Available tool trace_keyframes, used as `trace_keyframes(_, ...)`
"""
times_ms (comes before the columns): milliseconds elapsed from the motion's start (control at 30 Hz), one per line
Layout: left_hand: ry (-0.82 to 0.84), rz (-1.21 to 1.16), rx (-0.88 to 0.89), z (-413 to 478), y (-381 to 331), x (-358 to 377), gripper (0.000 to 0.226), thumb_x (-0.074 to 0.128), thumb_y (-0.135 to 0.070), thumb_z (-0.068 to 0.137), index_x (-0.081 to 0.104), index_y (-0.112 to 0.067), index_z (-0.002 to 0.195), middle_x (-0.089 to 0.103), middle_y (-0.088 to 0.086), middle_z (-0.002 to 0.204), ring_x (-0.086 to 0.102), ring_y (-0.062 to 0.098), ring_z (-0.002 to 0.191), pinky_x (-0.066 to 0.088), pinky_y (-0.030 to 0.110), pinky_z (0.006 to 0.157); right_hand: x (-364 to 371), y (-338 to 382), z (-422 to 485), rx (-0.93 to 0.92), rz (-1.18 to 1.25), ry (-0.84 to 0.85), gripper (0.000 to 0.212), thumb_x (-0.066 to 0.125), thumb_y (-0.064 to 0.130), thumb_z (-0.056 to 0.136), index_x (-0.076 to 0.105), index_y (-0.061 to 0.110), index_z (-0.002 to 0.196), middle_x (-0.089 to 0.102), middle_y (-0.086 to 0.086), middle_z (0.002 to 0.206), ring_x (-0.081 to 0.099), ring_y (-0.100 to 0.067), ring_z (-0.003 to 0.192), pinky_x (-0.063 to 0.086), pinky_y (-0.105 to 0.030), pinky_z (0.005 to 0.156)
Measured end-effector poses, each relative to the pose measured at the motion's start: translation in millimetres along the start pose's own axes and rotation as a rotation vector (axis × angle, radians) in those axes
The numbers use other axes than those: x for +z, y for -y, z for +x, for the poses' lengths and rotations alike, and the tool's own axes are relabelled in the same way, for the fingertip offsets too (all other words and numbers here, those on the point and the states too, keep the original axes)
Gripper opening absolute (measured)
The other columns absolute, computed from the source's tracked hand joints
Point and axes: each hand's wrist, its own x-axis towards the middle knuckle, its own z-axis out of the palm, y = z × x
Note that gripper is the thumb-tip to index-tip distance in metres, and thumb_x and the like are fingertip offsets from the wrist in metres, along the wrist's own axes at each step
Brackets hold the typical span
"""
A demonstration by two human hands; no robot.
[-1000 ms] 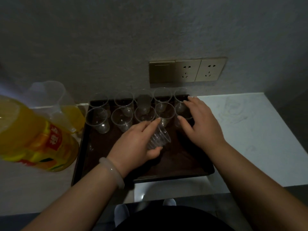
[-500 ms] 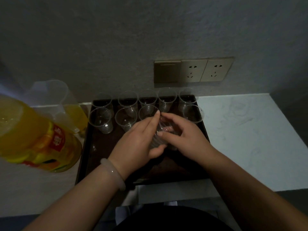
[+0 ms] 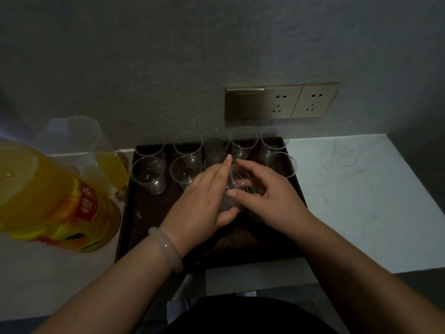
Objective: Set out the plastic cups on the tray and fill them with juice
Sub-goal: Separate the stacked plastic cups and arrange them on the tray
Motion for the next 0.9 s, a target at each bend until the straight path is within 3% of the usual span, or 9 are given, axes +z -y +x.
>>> trace_keyframes(67,-0.005,-0.003,-0.007,-1.1,-0.1,0.6,0.088,0.054,-0.046,0.082,0.01,-0.013,0.151,0.036,0.007,0.144,0.038,0.019,0.129,0.028,0.028,0.107,-4.7,-0.2,-2.8,0.006,0.025,-0.025,0.063,0.073,0.029,0.08,0.048,0.027,0.138,0.053,0.006,0.132,0.053,0.009,0.112,0.043,-0.001,0.075)
trace_keyframes(133,-0.013,0.003,-0.025,-3.1,0.1,1.5,0.087,0.055,-0.048,0.083,0.015,-0.01,0.151,0.039,0.007,0.142,0.04,0.018,0.127,0.029,0.027,0.105,-14.0,-4.0,-7.1,-0.019,-0.036,-0.188,0.049,0.068,0.032,0.084,0.055,0.028,0.131,0.058,0.006,0.125,0.055,0.005,0.11,0.042,-0.002,0.078)
trace_keyframes(200,-0.011,0.021,-0.038,-6.5,1.0,2.3,0.087,0.056,-0.048,0.082,0.018,-0.009,0.15,0.041,0.008,0.141,0.041,0.018,0.126,0.03,0.025,0.103,-24.9,-11.0,-14.2,-0.079,-0.199,-0.362,0.033,0.066,0.029,0.088,0.063,0.024,0.121,0.064,0.007,0.112,0.057,0.007,0.1,0.041,-0.002,0.078)
trace_keyframes(267,0.001,0.059,-0.04,-10.1,2.0,2.7,0.087,0.055,-0.049,0.082,0.02,-0.009,0.15,0.043,0.008,0.139,0.045,0.02,0.124,0.033,0.024,0.1,-32.8,-22.0,-22.9,-0.151,-0.418,-0.419,0.027,0.064,0.029,0.089,0.066,0.018,0.114,0.065,0.006,0.103,0.056,0.006,0.09,0.039,-0.003,0.078)
trace_keyframes(400,0.025,0.148,-0.054,-13.4,3.3,2.7,0.087,0.054,-0.053,0.08,0.023,-0.011,0.149,0.047,0.008,0.136,0.051,0.022,0.12,0.042,0.03,0.095,-23.3,-50.5,-37.8,-0.187,-0.757,-0.263,0.041,0.051,0.041,0.086,0.067,0.013,0.111,0.066,-0.002,0.104,0.061,-0.017,0.091,0.045,-0.022,0.075)
trace_keyframes(567,0.025,0.225,-0.045,-15.7,3.1,1.0,0.086,0.056,-0.053,0.077,0.031,-0.008,0.146,0.054,0.01,0.128,0.059,0.025,0.109,0.051,0.033,0.084,-7.3,-74.2,-45.5,-0.245,-0.909,-0.151,0.037,0.049,0.027,0.087,0.069,0.007,0.112,0.067,-0.01,0.108,0.064,-0.03,0.093,0.055,-0.036,0.073)
trace_keyframes(700,0.019,0.226,-0.037,-19.3,3.9,-1.5,0.085,0.057,-0.052,0.077,0.033,-0.006,0.144,0.055,0.012,0.126,0.06,0.027,0.106,0.052,0.034,0.081,-16.1,-78.0,-49.6,-0.266,-0.96,-0.153,0.041,0.052,0.026,0.088,0.064,0.008,0.123,0.06,-0.016,0.124,0.058,-0.033,0.108,0.05,-0.038,0.086)
trace_keyframes(900,0.017,0.214,-0.039,-24.2,5.0,-1.2,0.086,0.057,-0.053,0.077,0.031,-0.007,0.145,0.054,0.01,0.126,0.06,0.026,0.106,0.052,0.035,0.082,-2.7,-79.6,-51.5,-0.149,-0.895,-0.087,0.046,0.046,0.038,0.09,0.063,0.013,0.125,0.058,-0.014,0.131,0.061,-0.034,0.11,0.054,-0.039,0.083)
